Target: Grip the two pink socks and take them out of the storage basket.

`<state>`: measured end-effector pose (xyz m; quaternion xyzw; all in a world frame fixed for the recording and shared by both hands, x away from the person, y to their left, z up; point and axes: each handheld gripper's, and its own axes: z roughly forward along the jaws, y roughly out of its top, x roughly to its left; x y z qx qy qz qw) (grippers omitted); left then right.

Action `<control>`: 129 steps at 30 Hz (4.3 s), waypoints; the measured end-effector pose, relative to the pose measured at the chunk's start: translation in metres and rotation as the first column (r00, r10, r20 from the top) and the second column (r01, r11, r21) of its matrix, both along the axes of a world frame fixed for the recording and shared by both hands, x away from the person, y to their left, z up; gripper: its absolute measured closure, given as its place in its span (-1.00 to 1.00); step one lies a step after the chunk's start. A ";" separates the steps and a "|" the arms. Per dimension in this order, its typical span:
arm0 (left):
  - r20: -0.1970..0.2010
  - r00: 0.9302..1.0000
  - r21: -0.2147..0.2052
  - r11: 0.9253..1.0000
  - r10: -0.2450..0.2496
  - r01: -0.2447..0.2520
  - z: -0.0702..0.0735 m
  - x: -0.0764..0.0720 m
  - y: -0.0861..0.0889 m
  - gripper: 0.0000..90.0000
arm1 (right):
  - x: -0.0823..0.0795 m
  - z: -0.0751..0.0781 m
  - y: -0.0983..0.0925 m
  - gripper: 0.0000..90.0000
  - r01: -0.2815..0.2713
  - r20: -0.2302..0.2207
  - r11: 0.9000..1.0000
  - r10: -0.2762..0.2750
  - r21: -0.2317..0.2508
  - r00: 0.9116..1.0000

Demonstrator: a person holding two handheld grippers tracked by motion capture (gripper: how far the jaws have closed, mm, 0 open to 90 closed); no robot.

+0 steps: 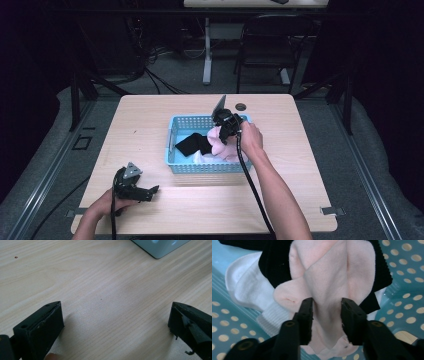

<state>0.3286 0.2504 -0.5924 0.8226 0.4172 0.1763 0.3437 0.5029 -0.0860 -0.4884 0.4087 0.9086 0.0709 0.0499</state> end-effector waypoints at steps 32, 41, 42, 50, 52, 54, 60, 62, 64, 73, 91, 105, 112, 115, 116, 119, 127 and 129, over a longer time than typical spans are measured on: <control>0.000 1.000 -0.001 1.000 0.001 -0.001 0.000 0.000 0.000 -1.00 | -0.024 0.061 -0.014 0.93 -0.023 0.027 0.997 0.021 0.071 0.999; 0.000 1.000 -0.001 1.000 0.001 -0.001 0.000 0.000 0.000 -1.00 | -0.033 0.078 -0.014 0.93 -0.032 0.090 0.991 0.020 0.128 0.996; 0.000 1.000 0.000 1.000 0.000 0.000 0.000 0.000 0.000 -1.00 | -0.033 0.080 -0.015 0.93 -0.034 0.094 0.991 0.022 0.132 0.995; 0.000 1.000 0.000 1.000 0.001 -0.001 0.000 0.000 0.000 -1.00 | -0.037 0.094 -0.019 0.93 -0.036 0.100 0.988 0.021 0.152 0.995; 0.000 1.000 0.000 1.000 0.000 0.000 0.000 0.000 0.000 -1.00 | -0.037 0.096 -0.020 0.93 -0.033 0.097 0.988 0.018 0.151 0.995; 0.000 1.000 0.000 1.000 0.000 0.000 0.000 0.000 0.000 -1.00 | -0.038 0.102 -0.022 0.93 -0.039 0.100 0.988 0.024 0.146 0.995; 0.000 1.000 0.000 1.000 0.000 0.000 0.000 0.000 0.000 -1.00 | -0.043 0.110 -0.025 0.93 -0.038 0.102 0.986 0.021 0.163 0.995; 0.000 1.000 -0.001 1.000 0.001 -0.001 0.000 0.000 0.000 -1.00 | -0.043 0.111 -0.025 0.93 -0.039 0.106 0.985 0.021 0.169 0.994; -0.001 1.000 -0.001 1.000 0.001 -0.001 0.000 0.000 0.000 -1.00 | -0.045 0.117 -0.027 0.93 -0.041 0.105 0.985 0.024 0.168 0.994; -0.002 1.000 0.000 1.000 0.000 0.000 0.000 0.000 0.000 -1.00 | -0.052 0.133 -0.034 0.92 -0.042 0.123 0.983 0.020 0.177 0.992; 0.000 1.000 -0.002 1.000 0.001 -0.001 0.000 0.000 0.000 -1.00 | -0.060 0.152 -0.063 0.92 -0.003 0.143 0.984 -0.023 0.176 0.990; -0.002 1.000 0.000 1.000 0.000 0.000 0.000 0.000 0.000 -1.00 | -0.065 0.163 -0.113 0.92 0.080 0.140 0.985 -0.102 0.155 0.985; 0.000 1.000 -0.001 1.000 0.001 -0.001 0.000 0.000 0.000 -1.00 | -0.068 0.163 -0.131 0.92 0.112 0.142 0.983 -0.132 0.143 0.981; 0.000 1.000 -0.002 1.000 0.001 -0.001 0.000 0.000 0.000 -1.00 | -0.070 0.161 -0.143 0.92 0.137 0.144 0.980 -0.158 0.148 0.977; 0.000 1.000 -0.002 1.000 0.001 -0.001 0.000 0.000 0.000 -1.00 | -0.070 0.161 -0.143 0.92 0.137 0.144 0.980 -0.158 0.148 0.977; 0.000 1.000 0.000 1.000 0.000 0.000 0.000 0.000 0.000 -1.00 | -0.071 0.157 -0.158 0.92 0.178 0.141 0.971 -0.201 0.159 0.970; 0.000 1.000 -0.002 1.000 0.002 -0.002 0.000 0.000 0.000 -1.00 | -0.073 0.140 -0.180 0.92 0.233 0.112 0.962 -0.250 0.142 0.962; 0.000 1.000 -0.002 1.000 0.001 -0.001 0.000 0.000 0.000 -1.00 | -0.073 0.135 -0.184 0.92 0.243 0.106 0.960 -0.258 0.139 0.960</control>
